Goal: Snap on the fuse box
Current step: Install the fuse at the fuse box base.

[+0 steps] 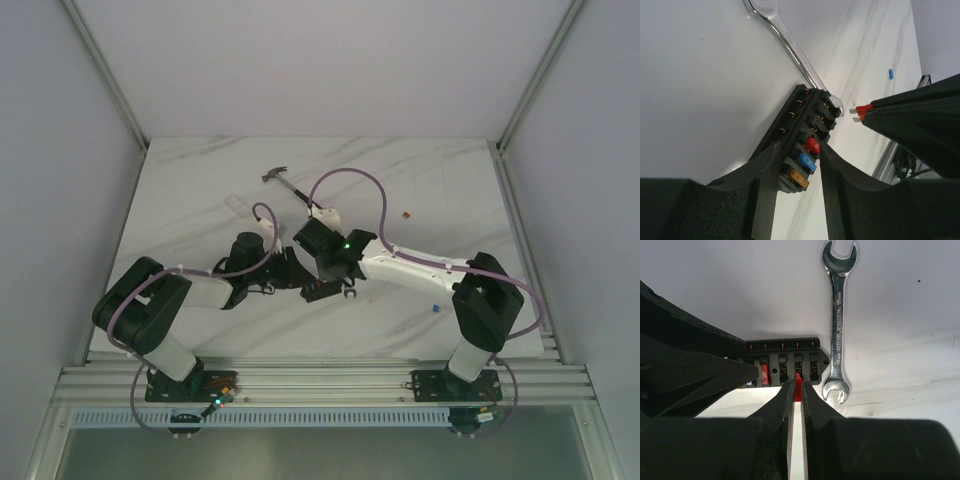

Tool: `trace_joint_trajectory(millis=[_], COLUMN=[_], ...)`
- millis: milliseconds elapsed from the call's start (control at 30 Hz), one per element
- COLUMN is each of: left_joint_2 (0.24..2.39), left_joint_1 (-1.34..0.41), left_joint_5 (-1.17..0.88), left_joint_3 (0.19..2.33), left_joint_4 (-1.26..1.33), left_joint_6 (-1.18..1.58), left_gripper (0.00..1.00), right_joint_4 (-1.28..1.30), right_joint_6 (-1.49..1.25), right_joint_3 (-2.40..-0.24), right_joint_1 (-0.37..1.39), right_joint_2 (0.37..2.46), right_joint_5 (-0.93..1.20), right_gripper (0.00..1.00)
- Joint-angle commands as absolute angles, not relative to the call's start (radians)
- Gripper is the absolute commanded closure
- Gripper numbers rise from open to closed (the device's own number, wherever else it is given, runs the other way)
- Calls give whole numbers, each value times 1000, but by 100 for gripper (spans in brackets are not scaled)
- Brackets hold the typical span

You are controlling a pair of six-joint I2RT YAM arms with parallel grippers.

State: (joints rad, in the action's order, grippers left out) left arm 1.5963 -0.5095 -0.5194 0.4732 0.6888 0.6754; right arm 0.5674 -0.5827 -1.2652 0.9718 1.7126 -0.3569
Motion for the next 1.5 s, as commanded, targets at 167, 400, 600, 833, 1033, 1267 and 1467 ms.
trace_joint_trajectory(millis=[167,400,600,833,1033,1267,1467], left_joint_2=[1579,1511,1428,1362,1350,1374,1404], left_joint_1=[-527,-526,-516,-515,-517,-528,-554], left_joint_5=[-558,-512,-455,-407,-373,-365,-354], left_joint_3=[448,444,426,370,330,344,399], left_joint_4=[689,617,559,559,573,559,505], left_joint_6=[657,626,619,703,758,782,791], left_gripper=[54,48,41,34,28,24,24], right_joint_4=[529,465,461,452,431,410,379], right_joint_6=[-506,-384,-355,-332,-325,-340,-337], right_joint_3=[-1201,-1173,-1182,-1177,-1165,-1120,-1099], right_joint_1=[980,982,982,983,983,983,983], right_joint_2=[1641,1633,1655,1660,1667,1664,1662], right_joint_5=[-316,-258,-250,-255,-238,-245,-239], right_gripper=[100,100,100,100,100,100,100])
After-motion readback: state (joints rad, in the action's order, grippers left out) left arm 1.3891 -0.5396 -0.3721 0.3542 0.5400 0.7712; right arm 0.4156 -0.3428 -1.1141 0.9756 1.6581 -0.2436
